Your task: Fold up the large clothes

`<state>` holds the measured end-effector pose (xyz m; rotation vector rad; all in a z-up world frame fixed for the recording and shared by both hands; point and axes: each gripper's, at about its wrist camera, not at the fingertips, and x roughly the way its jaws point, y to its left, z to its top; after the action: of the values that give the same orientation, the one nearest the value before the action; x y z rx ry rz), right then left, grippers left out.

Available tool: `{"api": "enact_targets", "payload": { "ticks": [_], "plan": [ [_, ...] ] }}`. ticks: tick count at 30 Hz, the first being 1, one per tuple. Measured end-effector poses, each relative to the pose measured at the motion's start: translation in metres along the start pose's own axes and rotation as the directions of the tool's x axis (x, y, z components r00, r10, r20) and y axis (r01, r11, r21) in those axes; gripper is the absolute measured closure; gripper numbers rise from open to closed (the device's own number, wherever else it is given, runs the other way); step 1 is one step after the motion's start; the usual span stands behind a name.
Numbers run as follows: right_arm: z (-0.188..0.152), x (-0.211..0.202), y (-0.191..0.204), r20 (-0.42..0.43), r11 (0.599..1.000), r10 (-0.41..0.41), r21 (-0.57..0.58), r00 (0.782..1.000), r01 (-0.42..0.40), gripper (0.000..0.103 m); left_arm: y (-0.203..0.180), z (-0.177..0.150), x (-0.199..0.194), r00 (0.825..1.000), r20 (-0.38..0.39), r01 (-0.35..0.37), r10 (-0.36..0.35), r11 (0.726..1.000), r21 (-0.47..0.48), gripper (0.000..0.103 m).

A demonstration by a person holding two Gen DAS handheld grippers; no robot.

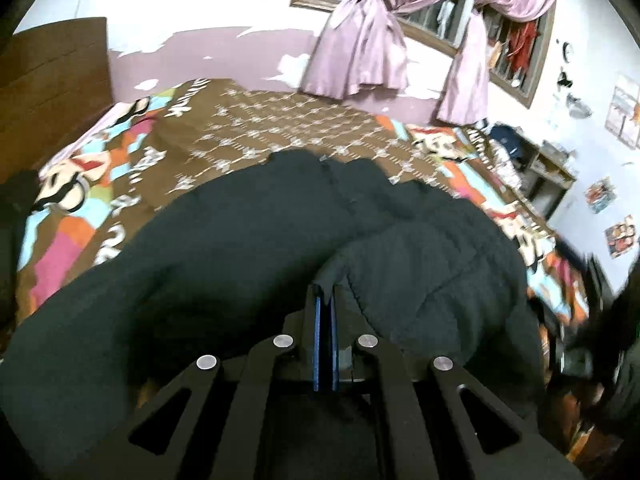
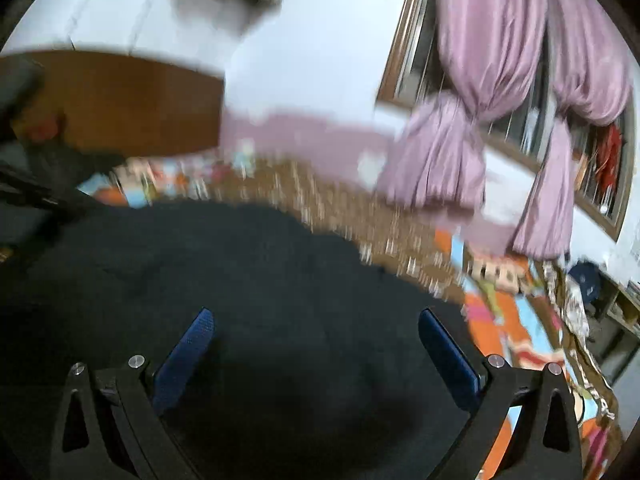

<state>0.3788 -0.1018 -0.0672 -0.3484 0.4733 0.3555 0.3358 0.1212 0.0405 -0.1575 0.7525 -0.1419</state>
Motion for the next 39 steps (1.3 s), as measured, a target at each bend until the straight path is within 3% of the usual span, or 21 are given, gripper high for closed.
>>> {"api": "enact_targets", "payload": {
  "ticks": [2,4,5,8,11,23,26,31,35,39],
  "plan": [
    [-0.005,0.038,0.007,-0.122,1.0,0.023,0.011,0.992,-0.022,0.0,0.008,-0.009,0.005,0.999,-0.017,-0.038,0.038,0.999,-0.015,0.101],
    [-0.019,0.071,0.013,-0.235,0.997,0.075,0.024,0.969,-0.071,0.0,0.017,-0.018,0.017,0.996,-0.029,-0.087,0.086,0.996,-0.023,0.101],
    [-0.025,0.078,0.013,-0.248,0.995,0.099,0.039,0.964,-0.092,0.0,0.018,-0.021,0.024,0.994,-0.036,-0.107,0.107,0.994,-0.022,0.101],
    [-0.034,0.081,0.007,-0.218,0.99,0.132,0.082,0.967,-0.116,0.0,0.025,-0.026,0.037,0.992,-0.049,-0.119,0.117,0.993,-0.025,0.101],
    [-0.04,0.082,0.012,-0.213,0.994,0.106,0.058,0.971,-0.095,0.0,0.035,-0.03,0.042,0.993,-0.048,-0.112,0.111,0.993,-0.035,0.1],
    [-0.041,0.085,0.013,-0.185,0.997,0.073,0.027,0.98,-0.07,0.0,0.055,-0.038,0.031,0.999,-0.011,0.03,-0.033,0.983,-0.179,0.094],
    [-0.041,0.084,0.014,-0.174,0.998,0.059,0.017,0.983,-0.057,0.0,0.05,-0.038,0.02,1.0,-0.01,0.009,-0.011,0.983,-0.183,0.086],
    [-0.042,0.079,0.018,-0.153,1.0,0.029,-0.003,0.988,-0.03,0.0,0.042,-0.053,-0.013,0.999,0.033,0.006,0.001,0.974,-0.226,0.041],
    [-0.043,0.079,0.016,-0.144,1.0,0.027,-0.003,0.989,-0.027,0.0,0.054,-0.072,-0.043,0.997,0.061,-0.025,0.047,0.945,-0.327,0.033],
    [-0.042,0.079,0.015,-0.141,1.0,0.028,-0.001,0.99,-0.028,0.0,0.085,-0.092,-0.072,0.991,0.046,-0.091,0.129,0.871,-0.483,0.032]
  ]
}}
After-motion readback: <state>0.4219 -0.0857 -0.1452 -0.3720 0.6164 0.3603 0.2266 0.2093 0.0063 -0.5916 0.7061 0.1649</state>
